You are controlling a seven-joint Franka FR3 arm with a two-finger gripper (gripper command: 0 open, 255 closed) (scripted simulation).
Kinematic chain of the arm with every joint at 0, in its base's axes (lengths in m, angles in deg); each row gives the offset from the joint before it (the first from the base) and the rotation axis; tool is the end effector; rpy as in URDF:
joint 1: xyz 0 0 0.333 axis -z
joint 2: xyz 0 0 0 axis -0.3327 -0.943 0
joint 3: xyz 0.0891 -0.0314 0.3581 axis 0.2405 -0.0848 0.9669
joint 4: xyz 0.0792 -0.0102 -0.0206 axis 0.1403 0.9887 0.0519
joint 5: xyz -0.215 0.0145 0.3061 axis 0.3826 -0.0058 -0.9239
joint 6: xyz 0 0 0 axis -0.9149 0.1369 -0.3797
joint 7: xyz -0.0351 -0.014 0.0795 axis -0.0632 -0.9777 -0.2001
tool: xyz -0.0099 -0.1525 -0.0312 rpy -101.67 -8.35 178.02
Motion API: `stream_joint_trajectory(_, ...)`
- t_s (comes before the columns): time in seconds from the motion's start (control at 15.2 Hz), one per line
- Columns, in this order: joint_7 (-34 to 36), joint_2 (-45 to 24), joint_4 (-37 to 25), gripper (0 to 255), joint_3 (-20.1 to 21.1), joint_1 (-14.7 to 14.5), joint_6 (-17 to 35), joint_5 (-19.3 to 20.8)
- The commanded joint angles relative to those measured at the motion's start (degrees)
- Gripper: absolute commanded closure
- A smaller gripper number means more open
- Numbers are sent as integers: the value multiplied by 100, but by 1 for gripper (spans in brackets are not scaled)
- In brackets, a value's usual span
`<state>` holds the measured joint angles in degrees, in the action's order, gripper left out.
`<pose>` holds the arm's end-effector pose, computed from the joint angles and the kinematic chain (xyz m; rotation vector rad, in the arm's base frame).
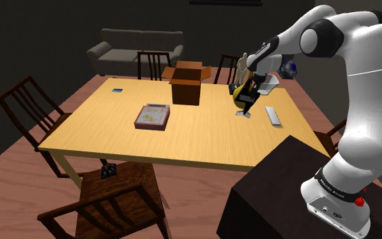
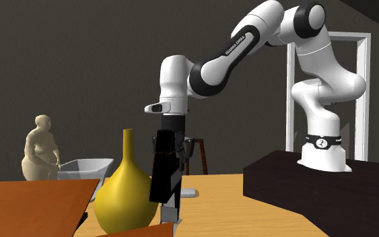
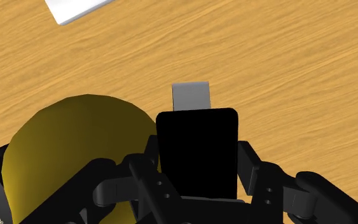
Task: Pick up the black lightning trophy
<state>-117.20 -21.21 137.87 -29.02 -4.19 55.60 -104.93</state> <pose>0.5917 -0.3396 0.2309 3.0994 0.4903 0.0401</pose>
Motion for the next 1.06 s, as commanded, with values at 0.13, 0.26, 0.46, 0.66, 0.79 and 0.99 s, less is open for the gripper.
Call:
stream_joint_trajectory(0.13,47,183,1,255,-57,-39,-177,71)
stream_joint_trajectory(0.26,73,283,-6,255,-86,-59,-282,111)
stream_joint_trajectory(0.46,112,428,-27,255,-128,-88,-443,171)
stream_joint_trajectory(0.66,150,566,-59,255,-168,-114,-608,231)
stream_joint_trajectory(0.79,175,654,-87,255,-192,-130,-721,270)
stream_joint_trajectory(0.99,190,704,-106,255,-206,-139,-787,292)
